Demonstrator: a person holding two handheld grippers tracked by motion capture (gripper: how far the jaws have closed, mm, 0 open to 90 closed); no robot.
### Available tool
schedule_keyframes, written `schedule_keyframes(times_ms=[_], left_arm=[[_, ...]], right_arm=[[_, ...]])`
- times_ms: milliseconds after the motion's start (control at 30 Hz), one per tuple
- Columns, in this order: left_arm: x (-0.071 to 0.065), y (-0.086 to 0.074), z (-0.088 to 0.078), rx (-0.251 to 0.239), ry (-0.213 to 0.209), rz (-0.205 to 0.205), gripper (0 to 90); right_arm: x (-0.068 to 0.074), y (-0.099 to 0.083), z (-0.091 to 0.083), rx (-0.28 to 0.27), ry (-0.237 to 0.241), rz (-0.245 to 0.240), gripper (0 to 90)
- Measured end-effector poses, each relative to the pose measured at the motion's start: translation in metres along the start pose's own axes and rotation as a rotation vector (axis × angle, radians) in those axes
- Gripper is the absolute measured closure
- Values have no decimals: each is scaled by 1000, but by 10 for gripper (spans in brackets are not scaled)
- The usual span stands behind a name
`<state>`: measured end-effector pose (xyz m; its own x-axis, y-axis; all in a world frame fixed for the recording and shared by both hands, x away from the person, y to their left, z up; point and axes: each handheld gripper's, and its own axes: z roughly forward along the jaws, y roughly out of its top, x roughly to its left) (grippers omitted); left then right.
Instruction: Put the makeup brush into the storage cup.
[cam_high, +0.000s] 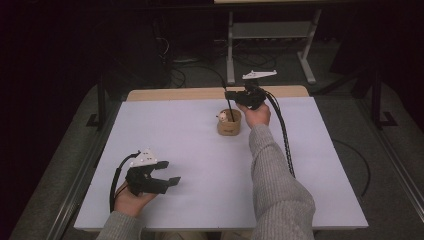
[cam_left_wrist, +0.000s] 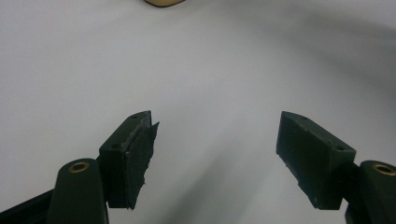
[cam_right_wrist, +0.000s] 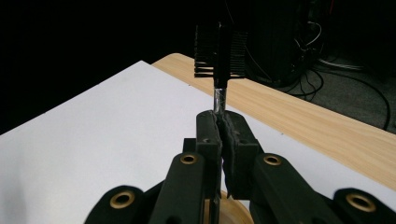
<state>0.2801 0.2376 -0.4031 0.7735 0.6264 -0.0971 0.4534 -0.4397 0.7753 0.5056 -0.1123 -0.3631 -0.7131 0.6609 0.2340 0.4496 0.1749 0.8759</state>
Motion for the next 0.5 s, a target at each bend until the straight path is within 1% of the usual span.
schedule_keyframes(times_ms=[133, 267, 333, 367, 400, 433, 500], left_arm=[[-1, 0, 1, 4, -4, -1, 266], [-1, 0, 0, 5, -2, 1, 265], [-1, 0, 0, 3, -3, -1, 265], [-1, 0, 0, 3, -2, 4, 265], [0, 0, 0, 3, -1, 8, 264], [-1, 0, 0, 5, -2, 0, 264], [0, -1, 0, 3, -2, 2, 264]], right_arm=[[0, -2, -2, 5, 1, -2, 849], [1, -3, -4, -4, 4, 4, 849], [0, -5, -4, -2, 2, 1, 849], [1, -5, -3, -4, 1, 8, 849], [0, -6, -3, -1, -1, 5, 849], [-1, -7, -3, 4, -1, 3, 849], [-1, -9, -2, 5, -2, 9, 849]])
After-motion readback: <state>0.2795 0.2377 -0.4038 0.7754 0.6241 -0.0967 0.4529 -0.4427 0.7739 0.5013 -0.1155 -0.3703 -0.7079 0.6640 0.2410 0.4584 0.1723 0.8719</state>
